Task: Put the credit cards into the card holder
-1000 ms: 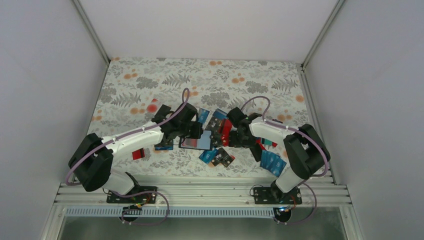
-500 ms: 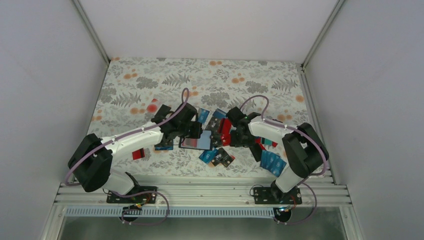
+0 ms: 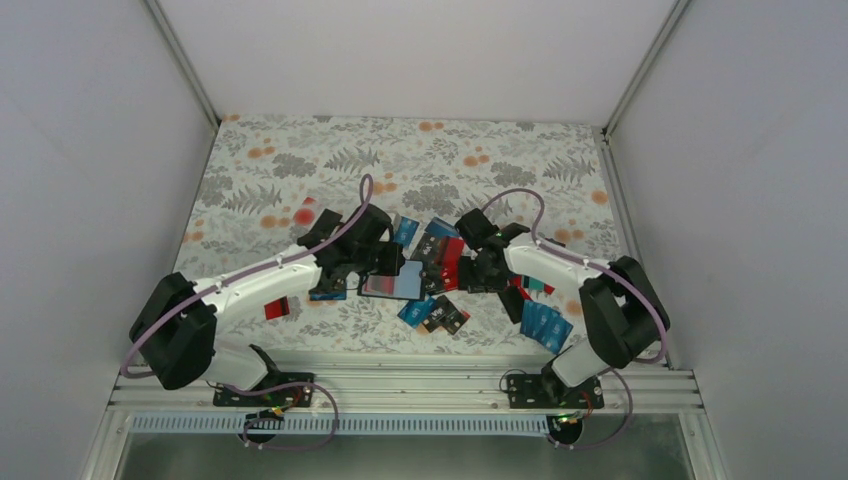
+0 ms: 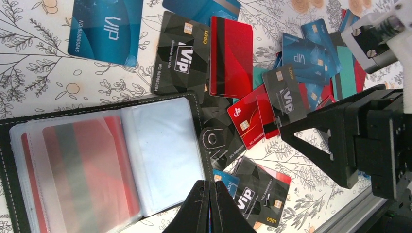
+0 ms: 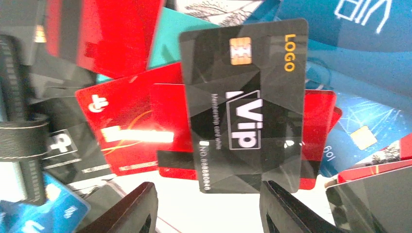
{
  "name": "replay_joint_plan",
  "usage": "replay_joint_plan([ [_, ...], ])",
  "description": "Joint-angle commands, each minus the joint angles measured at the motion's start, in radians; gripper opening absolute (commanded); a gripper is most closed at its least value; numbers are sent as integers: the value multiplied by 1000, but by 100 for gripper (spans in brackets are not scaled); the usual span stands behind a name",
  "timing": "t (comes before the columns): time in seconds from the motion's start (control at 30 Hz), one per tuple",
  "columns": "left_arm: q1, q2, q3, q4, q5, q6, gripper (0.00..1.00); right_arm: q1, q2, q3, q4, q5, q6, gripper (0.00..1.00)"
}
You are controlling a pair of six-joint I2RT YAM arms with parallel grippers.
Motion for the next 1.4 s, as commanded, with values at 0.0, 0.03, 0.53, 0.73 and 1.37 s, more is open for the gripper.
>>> replay_joint_plan([
  [0.0, -6, -29, -14, 25, 27, -21, 3, 3, -50, 32, 13, -49, -3, 54],
  [0.03, -6, -29, -17, 32, 34, -26, 2, 2, -54, 31, 10, -44, -2, 55],
  [0.53, -5, -25, -35, 45, 44, -29, 2, -3, 74, -25, 27, 63, -8, 75],
  [0.73, -5, -22, -28, 42, 40, -26, 2, -2, 101, -60, 41, 90, -2, 61],
  [1.37, -6, -21, -20, 50, 47, -23, 2, 0, -56, -93, 115, -275, -54, 40],
])
